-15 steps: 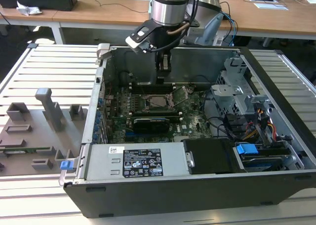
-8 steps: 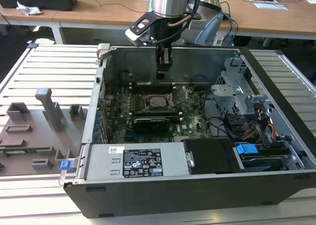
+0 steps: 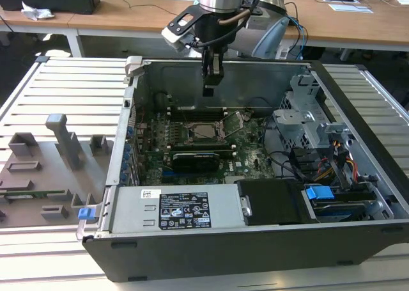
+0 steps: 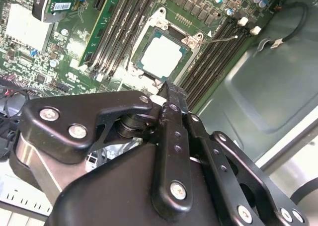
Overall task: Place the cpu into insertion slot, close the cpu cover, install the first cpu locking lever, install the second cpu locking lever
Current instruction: 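Place the cpu into insertion slot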
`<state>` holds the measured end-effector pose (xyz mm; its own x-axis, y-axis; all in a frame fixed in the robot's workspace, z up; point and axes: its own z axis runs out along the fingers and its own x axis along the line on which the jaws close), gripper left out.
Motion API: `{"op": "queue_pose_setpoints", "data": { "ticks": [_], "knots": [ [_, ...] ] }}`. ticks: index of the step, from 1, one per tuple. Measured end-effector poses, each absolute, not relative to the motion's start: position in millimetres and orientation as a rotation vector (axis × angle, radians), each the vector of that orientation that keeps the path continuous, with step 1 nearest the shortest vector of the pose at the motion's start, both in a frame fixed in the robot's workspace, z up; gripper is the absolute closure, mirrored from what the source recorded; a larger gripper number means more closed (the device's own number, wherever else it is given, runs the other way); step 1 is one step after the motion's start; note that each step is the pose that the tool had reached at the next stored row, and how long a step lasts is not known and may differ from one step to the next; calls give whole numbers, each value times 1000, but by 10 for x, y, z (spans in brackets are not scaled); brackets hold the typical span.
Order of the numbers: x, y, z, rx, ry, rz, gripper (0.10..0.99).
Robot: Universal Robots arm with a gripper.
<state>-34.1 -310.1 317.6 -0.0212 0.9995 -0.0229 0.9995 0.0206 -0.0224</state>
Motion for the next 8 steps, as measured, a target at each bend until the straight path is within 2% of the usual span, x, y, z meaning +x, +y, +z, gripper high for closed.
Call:
{"op": "queue_pose_setpoints", "data": {
  "ticks": [8],
  "knots": [
    [-341, -3101, 3246, 2197, 2244, -50, 980]
  ]
}}
